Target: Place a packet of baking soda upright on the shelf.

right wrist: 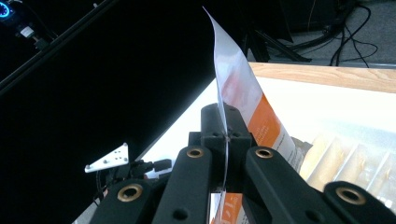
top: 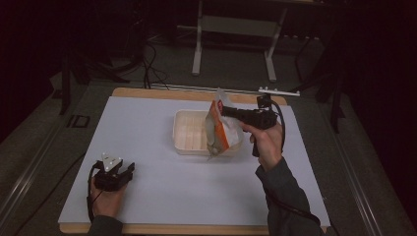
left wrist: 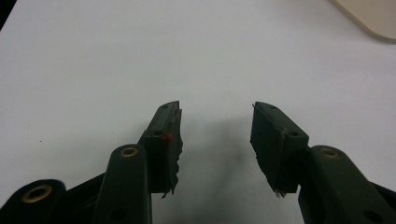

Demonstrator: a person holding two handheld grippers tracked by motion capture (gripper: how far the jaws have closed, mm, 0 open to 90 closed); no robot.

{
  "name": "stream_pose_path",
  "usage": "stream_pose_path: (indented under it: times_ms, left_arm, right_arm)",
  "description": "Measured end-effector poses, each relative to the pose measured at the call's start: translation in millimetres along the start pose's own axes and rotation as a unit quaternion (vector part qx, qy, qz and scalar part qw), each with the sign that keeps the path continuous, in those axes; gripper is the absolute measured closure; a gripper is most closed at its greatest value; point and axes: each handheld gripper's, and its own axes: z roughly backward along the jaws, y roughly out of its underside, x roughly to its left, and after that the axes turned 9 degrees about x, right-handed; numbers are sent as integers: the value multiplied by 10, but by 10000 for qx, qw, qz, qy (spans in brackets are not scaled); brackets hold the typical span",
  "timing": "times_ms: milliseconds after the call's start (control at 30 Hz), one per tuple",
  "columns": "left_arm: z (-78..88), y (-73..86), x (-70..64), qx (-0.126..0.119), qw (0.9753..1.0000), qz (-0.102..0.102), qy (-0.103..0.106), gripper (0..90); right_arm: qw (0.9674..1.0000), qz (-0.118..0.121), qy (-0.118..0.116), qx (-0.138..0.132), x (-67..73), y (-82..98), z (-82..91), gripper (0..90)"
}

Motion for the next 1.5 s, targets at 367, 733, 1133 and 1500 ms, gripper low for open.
stream_pose_path:
  times_ms: [367,733,1133,1500]
  left_arm:
    - [-3,-2,-1,18,10000,-13,-2,524]
    - [-4,-2,-1,11,10000,-4,-1,524]
    - [-5,-4,-3,2,10000,2,4,524]
    - [-5,-3,2,-14,10000,10,20,524]
  right_arm:
    - [9999,26,61,-95,-31,-94,-79,900]
    - [9997,10,112,-207,-94,-152,-180,900]
    - [9994,-48,182,-306,-141,-191,-286,900]
    - [9984,38,488,-274,-138,-206,-429,900]
